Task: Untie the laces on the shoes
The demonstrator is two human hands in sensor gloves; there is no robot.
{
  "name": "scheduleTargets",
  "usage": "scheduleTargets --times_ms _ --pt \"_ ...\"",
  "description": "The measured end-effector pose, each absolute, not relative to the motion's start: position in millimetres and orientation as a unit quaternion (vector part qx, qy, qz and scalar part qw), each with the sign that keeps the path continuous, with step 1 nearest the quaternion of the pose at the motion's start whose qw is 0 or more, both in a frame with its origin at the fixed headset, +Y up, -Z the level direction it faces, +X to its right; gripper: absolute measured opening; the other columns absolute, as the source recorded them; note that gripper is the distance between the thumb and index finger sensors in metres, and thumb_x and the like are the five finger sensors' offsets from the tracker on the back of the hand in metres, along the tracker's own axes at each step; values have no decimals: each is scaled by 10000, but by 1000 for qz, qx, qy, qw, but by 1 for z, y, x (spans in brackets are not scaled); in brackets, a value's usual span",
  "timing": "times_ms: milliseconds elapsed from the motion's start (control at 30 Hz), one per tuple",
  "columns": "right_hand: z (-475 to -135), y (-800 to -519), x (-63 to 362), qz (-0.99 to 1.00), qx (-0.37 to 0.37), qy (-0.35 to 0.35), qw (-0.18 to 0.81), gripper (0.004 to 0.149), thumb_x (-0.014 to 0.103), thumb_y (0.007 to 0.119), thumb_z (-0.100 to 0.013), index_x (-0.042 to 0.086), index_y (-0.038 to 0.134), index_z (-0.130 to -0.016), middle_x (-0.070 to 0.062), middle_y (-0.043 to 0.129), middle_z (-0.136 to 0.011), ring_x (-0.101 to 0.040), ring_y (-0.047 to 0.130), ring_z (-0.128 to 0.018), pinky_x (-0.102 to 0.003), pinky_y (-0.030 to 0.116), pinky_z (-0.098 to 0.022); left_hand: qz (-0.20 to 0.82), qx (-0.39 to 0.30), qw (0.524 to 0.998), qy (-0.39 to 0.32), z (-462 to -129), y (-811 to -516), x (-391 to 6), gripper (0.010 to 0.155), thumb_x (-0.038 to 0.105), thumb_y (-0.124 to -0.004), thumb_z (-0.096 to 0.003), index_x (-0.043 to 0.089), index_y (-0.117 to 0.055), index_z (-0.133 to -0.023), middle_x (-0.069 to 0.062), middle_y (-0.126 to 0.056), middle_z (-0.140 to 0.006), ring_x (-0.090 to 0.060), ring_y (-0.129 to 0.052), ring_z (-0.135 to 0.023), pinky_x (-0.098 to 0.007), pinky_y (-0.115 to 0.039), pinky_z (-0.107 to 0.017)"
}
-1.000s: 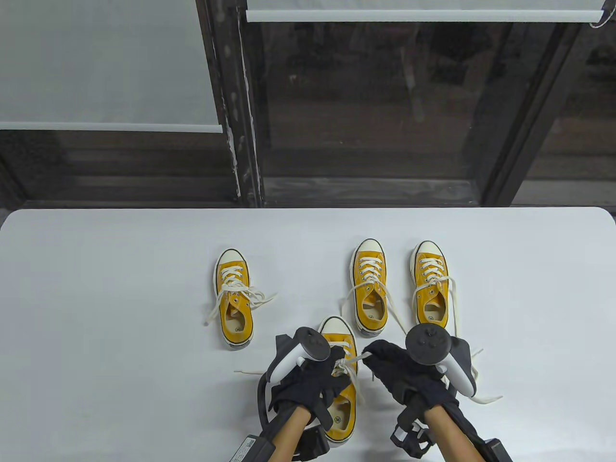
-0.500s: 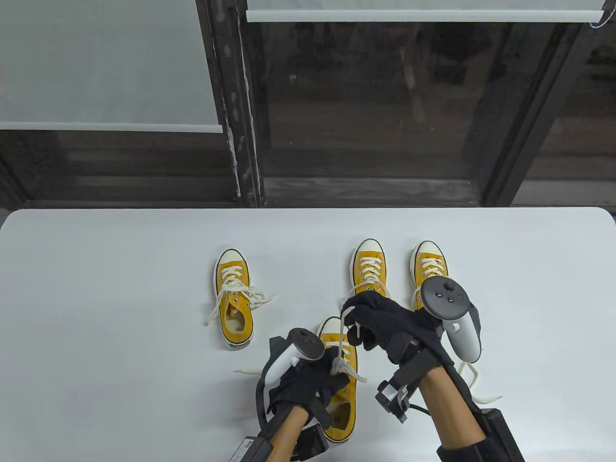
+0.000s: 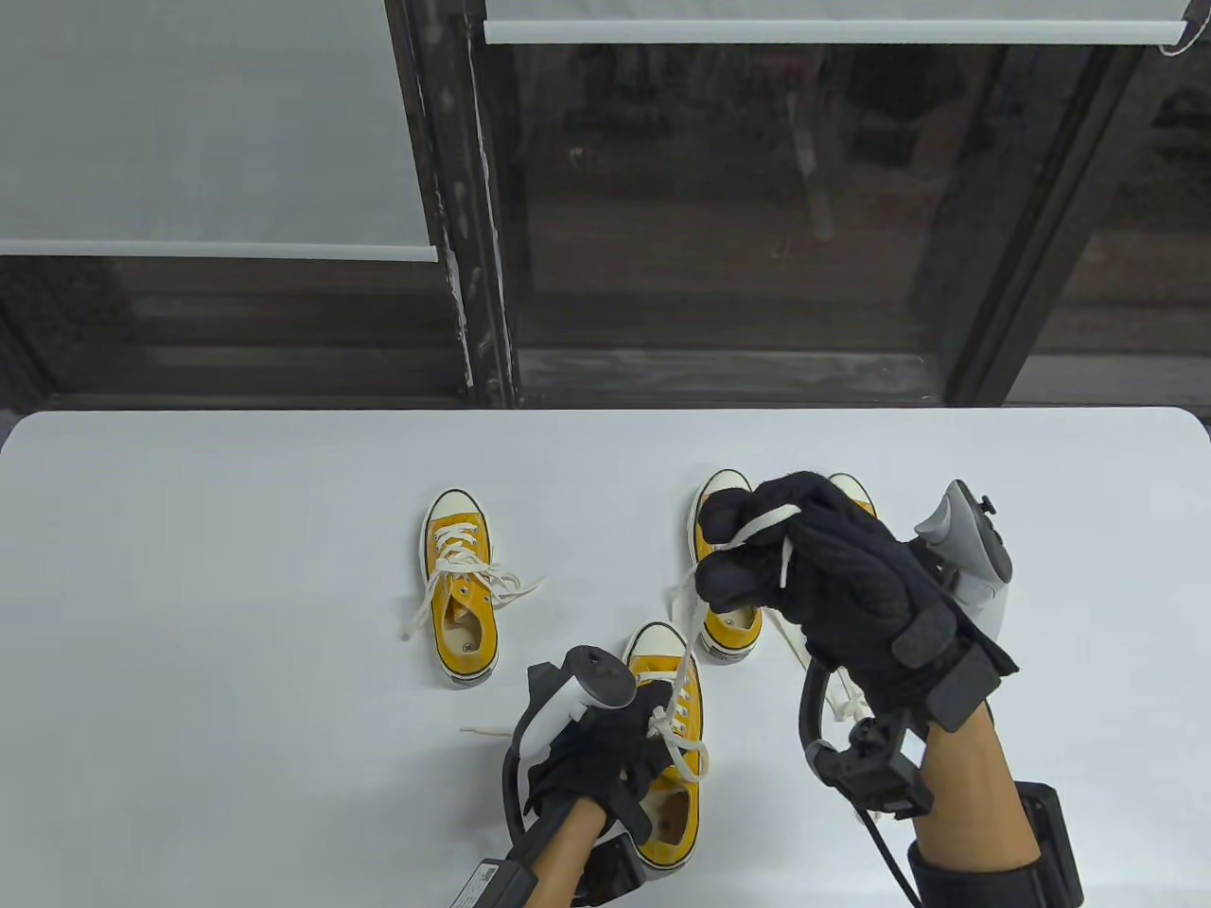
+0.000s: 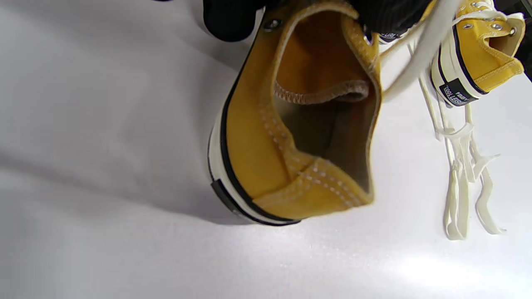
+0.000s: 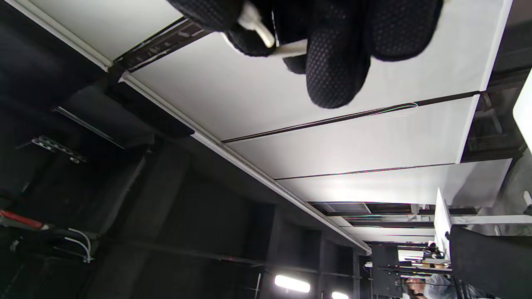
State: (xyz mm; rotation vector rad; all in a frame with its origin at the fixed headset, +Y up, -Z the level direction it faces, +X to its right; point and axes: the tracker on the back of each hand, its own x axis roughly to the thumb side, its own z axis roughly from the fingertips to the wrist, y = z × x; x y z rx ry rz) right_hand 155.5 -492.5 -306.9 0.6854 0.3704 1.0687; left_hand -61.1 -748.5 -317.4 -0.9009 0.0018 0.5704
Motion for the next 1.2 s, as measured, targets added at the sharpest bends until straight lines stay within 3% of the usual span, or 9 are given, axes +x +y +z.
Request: scheduleTargets --times_ms 167,267,467,633,767,867,967,1200 --pt "-306 -493 184 581 259 97 766 375 381 557 -676 205 663 -989 -117 668 -1048 -267 893 -802 -554 661 -676 278 -405 871 -21 -317 -733 -61 642 538 -606 -638 535 -237 -1164 -61 -379 -1177 -276 -503 -1112 -657 -281 -862" --pt "-305 -500 204 644 205 61 735 376 384 566 -674 196 676 -980 -119 696 -1010 -245 902 -741 -547 669 -662 306 -394 866 -40 -316 -725 -62 537 476 -599 -653 460 -435 -1164 -28 -400 -1199 -276 -426 -1147 -660 -239 -860" --pt "-303 -529 236 795 69 -1 602 377 378 585 -668 175 701 -964 -132 718 -979 -259 906 -708 -558 665 -651 338 -377 862 -31 -318 -718 -71 477 459 -623 -657 322 -581 -1112 -17 -469 -1182 -271 -412 -1161 -662 -237 -859" --pt "-304 -564 250 887 -20 -2 461 372 371 603 -662 173 720 -955 -139 723 -984 -277 910 -719 -568 662 -651 366 -358 859 -16 -320 -714 -81 428 467 -615 -662 304 -621 -1057 15 -519 -1163 -242 -457 -1160 -656 -263 -863" --pt "-306 -596 250 911 -34 64 407 369 366 631 -658 172 746 -951 -138 730 -998 -302 904 -755 -584 643 -662 417 -365 832 -25 -321 -714 -87 423 463 -605 -666 300 -622 -1057 20 -529 -1157 -242 -464 -1158 -652 -273 -863" --pt "-306 -614 249 897 -33 74 434 370 368 623 -659 173 735 -954 -140 731 -990 -293 908 -745 -580 649 -660 414 -373 830 -21 -321 -718 -86 439 453 -604 -674 329 -551 -1092 15 -516 -1164 -244 -453 -1160 -649 -273 -864" --pt "-307 -618 248 886 -28 82 455 376 373 617 -660 159 736 -946 -145 748 -952 -275 912 -689 -574 655 -652 374 -376 847 -23 -320 -719 -78 560 485 -608 -674 397 -381 -1179 16 -442 -1197 -239 -398 -1179 -637 -261 -873" --pt "-306 -617 243 906 -25 78 416 379 416 635 -661 181 763 -928 -116 804 -864 -240 928 -598 -561 666 -647 244 -384 890 -26 -314 -729 -50 601 549 -641 -659 452 -333 -1165 -6 -239 -1237 -258 -186 -1199 -622 -204 -882"
